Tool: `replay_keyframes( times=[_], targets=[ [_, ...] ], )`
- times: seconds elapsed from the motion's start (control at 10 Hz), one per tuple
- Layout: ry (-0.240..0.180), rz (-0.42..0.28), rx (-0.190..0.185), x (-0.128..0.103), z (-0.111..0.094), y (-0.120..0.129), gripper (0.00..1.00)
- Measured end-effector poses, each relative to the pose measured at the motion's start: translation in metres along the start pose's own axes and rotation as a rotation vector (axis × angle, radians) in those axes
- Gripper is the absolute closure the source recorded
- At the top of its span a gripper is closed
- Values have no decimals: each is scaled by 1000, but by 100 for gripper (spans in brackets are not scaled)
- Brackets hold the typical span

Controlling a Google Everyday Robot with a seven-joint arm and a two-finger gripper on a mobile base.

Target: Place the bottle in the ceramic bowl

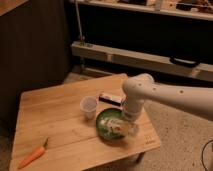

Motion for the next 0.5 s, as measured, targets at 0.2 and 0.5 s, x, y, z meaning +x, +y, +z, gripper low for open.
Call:
replay_keyframes(
  times=[0.2,0.5],
  targets=[
    [32,44,-14,-19,8,-5,20],
    [40,61,-21,-22,11,-6,20]
  ],
)
